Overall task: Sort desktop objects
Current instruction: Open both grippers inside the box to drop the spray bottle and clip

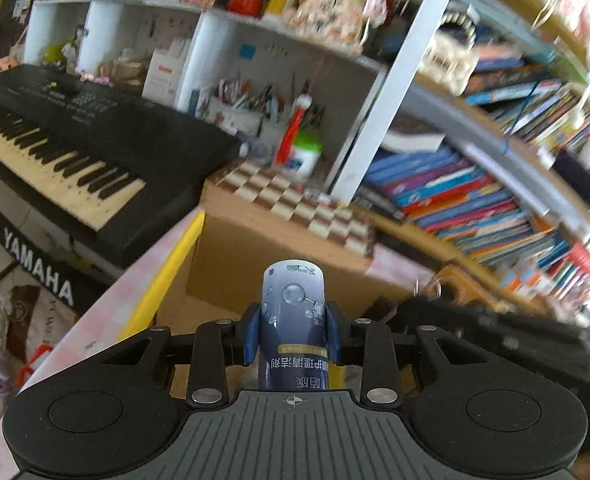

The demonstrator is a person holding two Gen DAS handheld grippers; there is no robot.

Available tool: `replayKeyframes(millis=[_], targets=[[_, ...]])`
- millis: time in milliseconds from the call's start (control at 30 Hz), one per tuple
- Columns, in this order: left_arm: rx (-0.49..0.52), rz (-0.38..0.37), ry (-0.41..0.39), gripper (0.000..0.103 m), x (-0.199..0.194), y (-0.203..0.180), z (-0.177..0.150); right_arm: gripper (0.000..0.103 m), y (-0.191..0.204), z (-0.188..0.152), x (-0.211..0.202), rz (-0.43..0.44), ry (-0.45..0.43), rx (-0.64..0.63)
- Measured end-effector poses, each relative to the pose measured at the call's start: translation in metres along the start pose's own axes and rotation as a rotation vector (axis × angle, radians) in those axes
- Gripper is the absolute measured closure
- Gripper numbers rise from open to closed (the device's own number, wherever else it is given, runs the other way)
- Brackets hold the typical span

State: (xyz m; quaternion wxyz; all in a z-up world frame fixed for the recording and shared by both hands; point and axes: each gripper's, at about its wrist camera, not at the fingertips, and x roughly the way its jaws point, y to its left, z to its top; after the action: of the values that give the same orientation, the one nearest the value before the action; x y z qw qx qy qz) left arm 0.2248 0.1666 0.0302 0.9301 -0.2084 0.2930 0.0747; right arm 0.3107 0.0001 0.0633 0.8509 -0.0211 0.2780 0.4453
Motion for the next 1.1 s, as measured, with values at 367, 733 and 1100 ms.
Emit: replayKeyframes(millis=[367, 733, 1100], targets=[[0.079, 0.112, 0.145, 0.072, 0.044, -0.007, -0.020, 0.098, -0.005, 0.008, 0.086, 0.028, 0.208, -0.150], [0.127, 0.159, 0.210, 0.072, 0.055, -0.013, -0.028, 0.098, 0.011, 0.001, 0.147, 0.049, 0.398, -0.289], [0.121, 0.162, 0.208, 0.070, 0.053, -0.013, -0.032, 0.097, 0.009, 0.001, 0.154, 0.051, 0.419, -0.252]])
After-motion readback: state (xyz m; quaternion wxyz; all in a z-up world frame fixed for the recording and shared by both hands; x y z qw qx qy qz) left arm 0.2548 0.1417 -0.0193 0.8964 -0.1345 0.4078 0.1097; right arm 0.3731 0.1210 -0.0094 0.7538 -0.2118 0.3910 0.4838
